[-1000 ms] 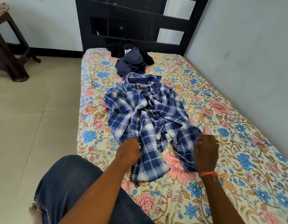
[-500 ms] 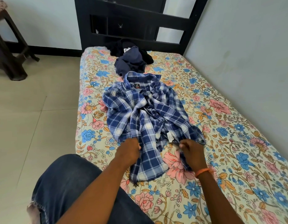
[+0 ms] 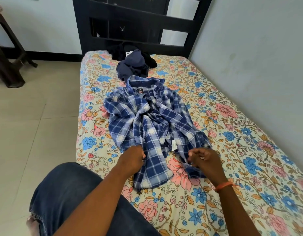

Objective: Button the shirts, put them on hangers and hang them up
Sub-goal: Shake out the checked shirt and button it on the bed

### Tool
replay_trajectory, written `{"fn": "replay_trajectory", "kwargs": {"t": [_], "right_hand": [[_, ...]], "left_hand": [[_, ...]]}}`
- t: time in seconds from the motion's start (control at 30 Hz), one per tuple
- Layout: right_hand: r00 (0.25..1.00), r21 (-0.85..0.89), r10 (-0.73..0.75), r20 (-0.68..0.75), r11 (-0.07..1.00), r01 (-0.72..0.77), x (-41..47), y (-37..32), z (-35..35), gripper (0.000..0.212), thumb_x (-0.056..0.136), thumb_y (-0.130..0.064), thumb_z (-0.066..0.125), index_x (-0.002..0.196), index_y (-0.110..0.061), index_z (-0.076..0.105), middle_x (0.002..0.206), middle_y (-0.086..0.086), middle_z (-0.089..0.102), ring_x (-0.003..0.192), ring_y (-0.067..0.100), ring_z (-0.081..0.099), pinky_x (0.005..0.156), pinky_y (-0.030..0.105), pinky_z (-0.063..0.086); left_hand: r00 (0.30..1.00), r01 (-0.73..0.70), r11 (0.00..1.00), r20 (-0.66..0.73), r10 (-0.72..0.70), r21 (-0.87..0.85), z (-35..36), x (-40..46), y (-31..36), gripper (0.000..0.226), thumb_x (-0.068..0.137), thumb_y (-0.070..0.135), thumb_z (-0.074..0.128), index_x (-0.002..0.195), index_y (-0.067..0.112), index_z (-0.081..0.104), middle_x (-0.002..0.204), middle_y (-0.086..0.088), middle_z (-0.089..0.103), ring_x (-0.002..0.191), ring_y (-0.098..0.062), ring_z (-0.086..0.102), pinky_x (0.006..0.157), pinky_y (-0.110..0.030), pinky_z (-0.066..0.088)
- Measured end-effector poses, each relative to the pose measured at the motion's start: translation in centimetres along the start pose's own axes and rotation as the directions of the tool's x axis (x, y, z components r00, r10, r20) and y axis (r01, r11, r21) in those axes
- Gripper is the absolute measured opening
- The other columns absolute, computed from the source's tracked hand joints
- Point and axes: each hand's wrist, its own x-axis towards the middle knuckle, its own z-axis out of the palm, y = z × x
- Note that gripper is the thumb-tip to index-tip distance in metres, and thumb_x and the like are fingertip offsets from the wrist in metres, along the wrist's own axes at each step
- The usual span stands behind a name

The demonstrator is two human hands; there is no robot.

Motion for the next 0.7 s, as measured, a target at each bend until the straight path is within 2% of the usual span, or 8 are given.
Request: {"fn": "replay_trajectory", "kwargs": {"t": [0.1, 0.17, 0.23, 0.3, 0.4, 0.47, 0.53, 0.7], "right_hand": [[0.938, -0.174, 0.000, -0.347, 0.983, -0.064, 2.2, -0.4, 0.2, 0.019, 0.088, -0.022, 0.073, 0.104, -0.014, 0.066, 0.098, -0.002, 0.066, 0.082, 0.014, 0.060, 0.068, 0.023, 0.044], [0.966, -0.117, 0.091, -0.240, 0.986, -0.122, 3.7, -0.5, 0.5, 0.033, 0.084, -0.024, 0.078, 0.109, -0.013, 0.060, 0.100, -0.003, 0.056, 0.087, 0.014, 0.053, 0.078, 0.027, 0.041], [0.981, -0.121, 0.096, -0.170, 0.986, -0.118, 4.4, -0.8, 0.8, 0.022, 0.082, -0.022, 0.080, 0.091, -0.013, 0.061, 0.082, -0.005, 0.056, 0.072, 0.013, 0.052, 0.071, 0.026, 0.040], [0.969, -0.214, 0.006, -0.247, 0.975, -0.061, 4.5, -1.8, 1.2, 0.021, 0.083, -0.020, 0.079, 0.073, -0.017, 0.060, 0.070, -0.004, 0.055, 0.061, 0.012, 0.048, 0.059, 0.023, 0.035], [0.875, -0.474, -0.263, -0.407, 0.879, 0.044, 3.7, -4.3, 2.7, 0.012, 0.082, -0.014, 0.078, 0.085, -0.008, 0.068, 0.098, 0.011, 0.061, 0.069, 0.019, 0.056, 0.057, 0.026, 0.046], [0.819, -0.651, -0.522, -0.241, 0.712, 0.263, 2.5, -4.6, 4.9, 0.010, 0.080, -0.005, 0.077, 0.084, -0.004, 0.069, 0.103, 0.014, 0.062, 0.063, 0.021, 0.062, 0.051, 0.025, 0.055], [0.815, -0.660, -0.580, -0.009, 0.616, 0.431, 1.0, -4.0, 6.8, 0.016, 0.072, -0.001, 0.081, 0.080, -0.008, 0.069, 0.097, 0.008, 0.064, 0.061, 0.017, 0.064, 0.051, 0.019, 0.055], [0.824, -0.403, -0.492, 0.280, 0.719, 0.566, -2.6, -3.7, 9.0, 0.012, 0.083, -0.009, 0.069, 0.088, -0.019, 0.065, 0.084, -0.002, 0.067, 0.065, 0.013, 0.062, 0.058, 0.026, 0.056]], "left_hand": [[1.000, -0.006, 1.000, -0.003, 0.006, -0.003, -0.1, 0.0, 0.1, 0.009, 0.098, 0.012, 0.052, 0.091, 0.016, 0.054, 0.089, -0.002, 0.060, 0.074, -0.016, 0.058, 0.063, -0.030, 0.041], [1.000, -0.004, 1.000, -0.006, 0.004, -0.009, -0.2, -0.1, 0.1, 0.011, 0.098, 0.012, 0.052, 0.088, 0.017, 0.054, 0.089, -0.002, 0.060, 0.075, -0.016, 0.058, 0.063, -0.030, 0.041], [1.000, -0.002, 1.000, -0.006, 0.002, -0.016, -0.2, -0.2, 0.1, 0.015, 0.098, 0.011, 0.052, 0.085, 0.018, 0.052, 0.085, -0.001, 0.059, 0.072, -0.015, 0.056, 0.062, -0.029, 0.038], [1.000, -0.003, 1.000, -0.006, 0.003, -0.021, -0.2, -0.2, 0.1, 0.017, 0.098, 0.011, 0.052, 0.083, 0.018, 0.051, 0.084, 0.000, 0.058, 0.070, -0.013, 0.054, 0.059, -0.027, 0.036], [1.000, -0.010, 1.000, -0.003, 0.010, -0.020, -0.2, -0.1, 0.1, 0.016, 0.098, 0.010, 0.052, 0.084, 0.018, 0.052, 0.086, -0.001, 0.059, 0.074, -0.015, 0.056, 0.062, -0.027, 0.037], [1.000, -0.010, 1.000, -0.002, 0.010, -0.017, -0.2, 0.0, 0.1, 0.016, 0.098, 0.009, 0.051, 0.085, 0.018, 0.052, 0.087, -0.001, 0.059, 0.076, -0.016, 0.057, 0.064, -0.028, 0.038], [1.000, -0.016, 1.000, -0.006, 0.016, -0.013, -0.2, 0.0, 0.1, 0.015, 0.098, 0.009, 0.052, 0.086, 0.018, 0.052, 0.087, -0.001, 0.058, 0.075, -0.016, 0.056, 0.063, -0.028, 0.038], [1.000, -0.027, 1.000, -0.016, 0.027, 0.008, -0.1, 0.0, -0.1, 0.016, 0.098, 0.009, 0.051, 0.084, 0.018, 0.051, 0.086, -0.001, 0.057, 0.074, -0.015, 0.055, 0.061, -0.028, 0.037]]}}
